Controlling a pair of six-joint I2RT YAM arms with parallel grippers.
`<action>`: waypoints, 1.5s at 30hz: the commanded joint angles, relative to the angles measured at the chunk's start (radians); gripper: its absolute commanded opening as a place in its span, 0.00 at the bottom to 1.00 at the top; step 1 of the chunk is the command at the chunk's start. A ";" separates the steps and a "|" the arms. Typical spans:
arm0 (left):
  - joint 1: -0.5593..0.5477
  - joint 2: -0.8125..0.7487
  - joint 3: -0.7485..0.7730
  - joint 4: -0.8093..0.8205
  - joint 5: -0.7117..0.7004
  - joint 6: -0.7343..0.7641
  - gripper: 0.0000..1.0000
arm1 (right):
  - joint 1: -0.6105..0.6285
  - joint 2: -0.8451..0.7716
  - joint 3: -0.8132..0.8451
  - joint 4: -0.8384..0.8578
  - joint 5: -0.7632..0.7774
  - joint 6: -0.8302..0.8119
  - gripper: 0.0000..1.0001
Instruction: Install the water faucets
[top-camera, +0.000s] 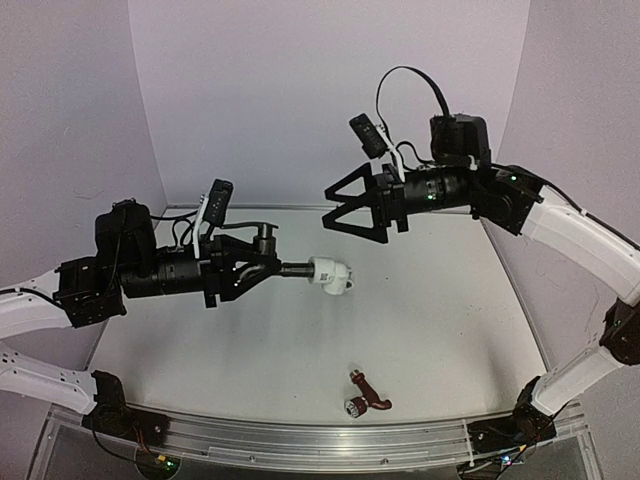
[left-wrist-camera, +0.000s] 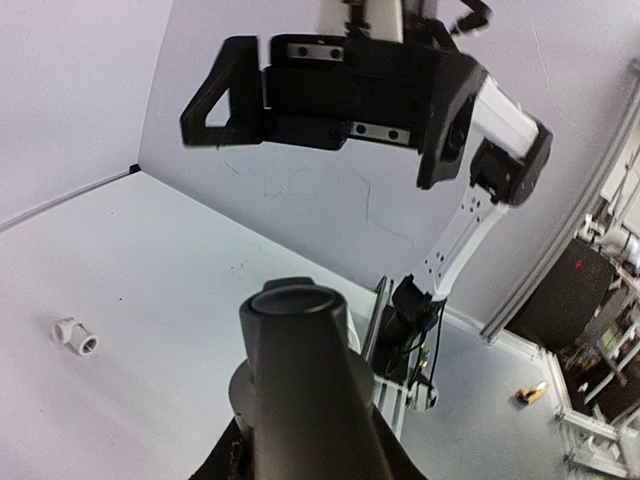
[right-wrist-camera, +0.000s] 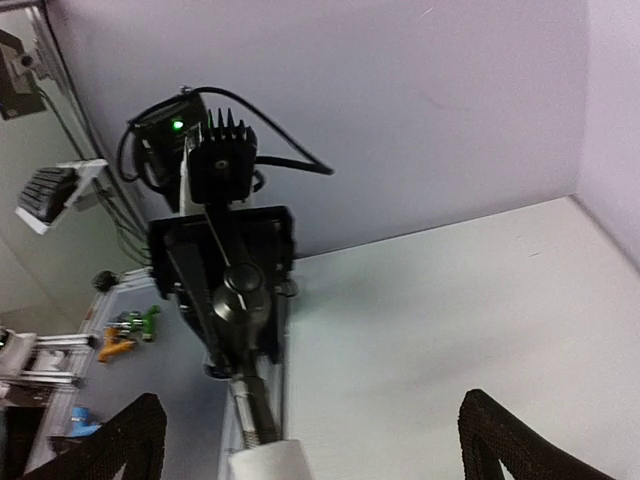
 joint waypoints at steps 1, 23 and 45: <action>0.032 -0.001 0.000 0.204 -0.071 -0.241 0.00 | -0.008 -0.140 -0.062 0.037 0.240 -0.355 0.98; 0.250 0.154 0.022 0.506 0.381 -0.934 0.00 | 0.065 -0.395 -0.571 0.518 0.432 -1.774 0.93; 0.251 0.206 0.007 0.624 0.435 -1.009 0.00 | 0.139 -0.307 -0.580 0.575 0.401 -1.964 0.69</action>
